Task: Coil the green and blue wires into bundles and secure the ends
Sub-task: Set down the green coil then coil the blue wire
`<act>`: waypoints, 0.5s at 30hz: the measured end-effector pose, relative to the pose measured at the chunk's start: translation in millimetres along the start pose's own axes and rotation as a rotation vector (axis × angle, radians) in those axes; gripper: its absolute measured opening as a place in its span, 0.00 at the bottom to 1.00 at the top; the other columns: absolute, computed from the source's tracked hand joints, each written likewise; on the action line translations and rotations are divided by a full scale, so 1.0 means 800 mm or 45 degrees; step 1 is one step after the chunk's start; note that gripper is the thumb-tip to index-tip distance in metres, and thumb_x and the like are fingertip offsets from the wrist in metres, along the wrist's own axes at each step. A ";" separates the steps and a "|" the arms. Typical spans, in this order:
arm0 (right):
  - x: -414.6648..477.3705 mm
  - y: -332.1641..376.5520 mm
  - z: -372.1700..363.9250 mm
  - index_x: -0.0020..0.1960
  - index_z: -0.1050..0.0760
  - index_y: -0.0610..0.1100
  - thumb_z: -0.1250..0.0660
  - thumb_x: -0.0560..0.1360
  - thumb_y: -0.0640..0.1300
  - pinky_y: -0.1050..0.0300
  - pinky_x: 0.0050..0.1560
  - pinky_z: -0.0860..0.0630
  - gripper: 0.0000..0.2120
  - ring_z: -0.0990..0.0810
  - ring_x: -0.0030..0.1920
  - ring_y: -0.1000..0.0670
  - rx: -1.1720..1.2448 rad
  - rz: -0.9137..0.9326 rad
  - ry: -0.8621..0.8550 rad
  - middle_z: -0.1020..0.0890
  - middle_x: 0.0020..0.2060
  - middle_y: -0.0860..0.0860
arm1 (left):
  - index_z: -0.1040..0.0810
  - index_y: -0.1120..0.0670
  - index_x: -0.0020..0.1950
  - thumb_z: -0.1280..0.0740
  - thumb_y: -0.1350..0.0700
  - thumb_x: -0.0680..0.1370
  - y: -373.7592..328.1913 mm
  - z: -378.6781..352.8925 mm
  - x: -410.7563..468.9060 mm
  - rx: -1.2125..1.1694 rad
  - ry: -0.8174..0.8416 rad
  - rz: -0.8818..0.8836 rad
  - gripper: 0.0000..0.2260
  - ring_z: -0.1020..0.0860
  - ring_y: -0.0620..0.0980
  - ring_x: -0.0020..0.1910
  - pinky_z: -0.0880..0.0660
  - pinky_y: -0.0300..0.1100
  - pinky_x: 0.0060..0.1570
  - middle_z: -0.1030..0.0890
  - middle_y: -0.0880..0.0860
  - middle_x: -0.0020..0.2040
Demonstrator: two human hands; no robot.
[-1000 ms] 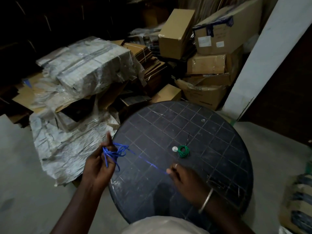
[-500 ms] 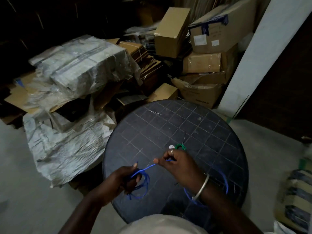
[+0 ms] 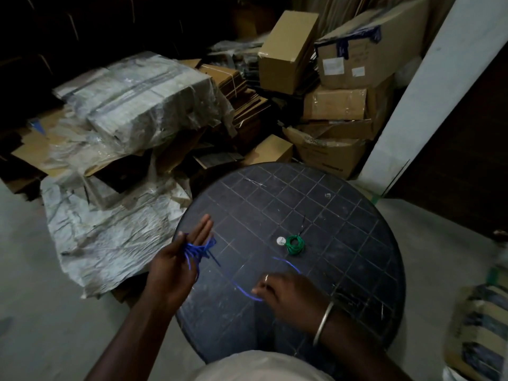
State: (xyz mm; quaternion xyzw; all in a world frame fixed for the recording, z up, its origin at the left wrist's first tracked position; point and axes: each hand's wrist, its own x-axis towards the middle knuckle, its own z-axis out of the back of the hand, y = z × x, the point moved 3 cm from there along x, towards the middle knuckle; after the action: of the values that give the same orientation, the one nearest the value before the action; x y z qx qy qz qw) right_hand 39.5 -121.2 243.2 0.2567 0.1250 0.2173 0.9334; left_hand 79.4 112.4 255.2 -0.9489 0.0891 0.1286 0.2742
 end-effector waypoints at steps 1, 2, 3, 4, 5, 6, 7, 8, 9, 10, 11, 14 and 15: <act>-0.003 0.015 -0.006 0.49 0.24 0.48 0.45 0.77 0.63 0.52 0.47 0.23 0.21 0.17 0.48 0.46 0.011 0.067 0.010 0.15 0.46 0.48 | 0.14 0.55 0.47 0.41 0.60 0.81 0.007 0.001 0.003 0.254 -0.042 -0.055 0.16 0.22 0.56 0.66 0.28 0.50 0.66 0.22 0.62 0.67; -0.006 0.031 -0.009 0.49 0.23 0.49 0.43 0.77 0.61 0.53 0.48 0.23 0.18 0.17 0.48 0.48 0.081 0.134 -0.013 0.16 0.45 0.49 | 0.13 0.53 0.42 0.33 0.57 0.76 0.015 0.001 0.004 0.479 -0.091 -0.076 0.08 0.19 0.54 0.62 0.25 0.48 0.63 0.19 0.60 0.63; -0.007 0.046 -0.007 0.48 0.22 0.49 0.40 0.77 0.59 0.54 0.48 0.23 0.15 0.18 0.46 0.50 0.203 0.183 -0.050 0.16 0.45 0.50 | 0.13 0.54 0.44 0.26 0.54 0.71 0.025 0.003 0.002 0.733 -0.098 -0.082 0.05 0.18 0.52 0.58 0.22 0.44 0.60 0.17 0.58 0.60; -0.007 0.058 0.000 0.48 0.22 0.49 0.37 0.77 0.57 0.54 0.48 0.23 0.12 0.18 0.45 0.52 0.359 0.203 -0.098 0.16 0.43 0.51 | 0.15 0.57 0.50 0.24 0.53 0.70 0.035 0.010 -0.003 1.002 -0.079 -0.072 0.12 0.17 0.50 0.56 0.21 0.42 0.57 0.15 0.56 0.58; -0.005 0.061 0.006 0.48 0.21 0.49 0.35 0.77 0.53 0.54 0.48 0.22 0.09 0.18 0.44 0.53 0.529 0.175 -0.143 0.16 0.43 0.52 | 0.17 0.62 0.54 0.26 0.56 0.72 0.044 0.017 -0.008 1.225 -0.047 -0.053 0.14 0.16 0.49 0.53 0.21 0.42 0.55 0.14 0.56 0.55; -0.001 0.059 0.014 0.48 0.20 0.49 0.33 0.77 0.50 0.54 0.48 0.22 0.06 0.18 0.44 0.53 0.689 0.125 -0.196 0.16 0.43 0.53 | 0.20 0.65 0.53 0.28 0.59 0.74 0.052 0.019 -0.016 1.328 -0.053 -0.058 0.12 0.15 0.48 0.47 0.22 0.45 0.51 0.14 0.57 0.49; 0.003 0.051 0.022 0.49 0.20 0.50 0.33 0.77 0.48 0.53 0.49 0.21 0.05 0.17 0.45 0.52 0.828 0.059 -0.253 0.16 0.44 0.52 | 0.24 0.67 0.49 0.28 0.59 0.75 0.058 0.022 -0.022 1.376 -0.076 -0.032 0.12 0.16 0.48 0.38 0.23 0.47 0.45 0.15 0.59 0.41; 0.008 0.041 0.032 0.49 0.20 0.50 0.33 0.76 0.47 0.52 0.50 0.22 0.04 0.18 0.44 0.50 0.942 -0.014 -0.304 0.16 0.43 0.51 | 0.26 0.66 0.47 0.27 0.53 0.73 0.062 0.026 -0.029 1.377 -0.045 0.016 0.17 0.18 0.49 0.31 0.25 0.49 0.41 0.18 0.60 0.34; 0.011 0.029 0.040 0.50 0.20 0.49 0.32 0.76 0.45 0.52 0.50 0.22 0.04 0.18 0.43 0.49 1.051 -0.067 -0.336 0.16 0.42 0.50 | 0.27 0.65 0.47 0.25 0.46 0.70 0.066 0.032 -0.033 1.362 -0.008 0.095 0.24 0.21 0.52 0.28 0.24 0.48 0.39 0.22 0.62 0.31; 0.014 0.018 0.047 0.50 0.20 0.48 0.32 0.76 0.43 0.55 0.49 0.22 0.04 0.19 0.41 0.51 1.129 -0.092 -0.340 0.17 0.40 0.49 | 0.27 0.65 0.47 0.24 0.40 0.66 0.068 0.030 -0.039 1.318 0.011 0.194 0.29 0.24 0.54 0.26 0.23 0.47 0.37 0.24 0.63 0.31; 0.016 0.010 0.054 0.50 0.20 0.46 0.31 0.76 0.40 0.58 0.49 0.23 0.04 0.19 0.40 0.54 1.147 -0.095 -0.330 0.17 0.38 0.50 | 0.27 0.64 0.46 0.25 0.37 0.65 0.069 0.029 -0.041 1.260 0.010 0.275 0.31 0.26 0.54 0.25 0.23 0.45 0.33 0.26 0.63 0.32; 0.019 -0.011 0.060 0.49 0.18 0.44 0.30 0.76 0.40 0.61 0.48 0.23 0.03 0.19 0.40 0.57 0.946 -0.110 -0.293 0.16 0.37 0.51 | 0.24 0.60 0.46 0.33 0.35 0.74 0.068 0.025 -0.050 1.093 -0.080 0.472 0.26 0.32 0.53 0.28 0.28 0.43 0.31 0.31 0.59 0.33; 0.020 -0.020 0.059 0.48 0.17 0.44 0.29 0.76 0.42 0.59 0.49 0.21 0.03 0.18 0.41 0.57 0.869 -0.124 -0.291 0.15 0.38 0.52 | 0.23 0.59 0.46 0.38 0.38 0.79 0.066 0.021 -0.052 1.027 -0.061 0.476 0.23 0.37 0.53 0.28 0.33 0.44 0.31 0.36 0.58 0.33</act>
State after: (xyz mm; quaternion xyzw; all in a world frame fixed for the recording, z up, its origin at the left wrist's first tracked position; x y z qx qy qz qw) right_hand 75.4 -146.0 272.2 0.5698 0.0971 0.0882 0.8113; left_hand 23.7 81.7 227.9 -0.7302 0.2957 0.1529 0.5966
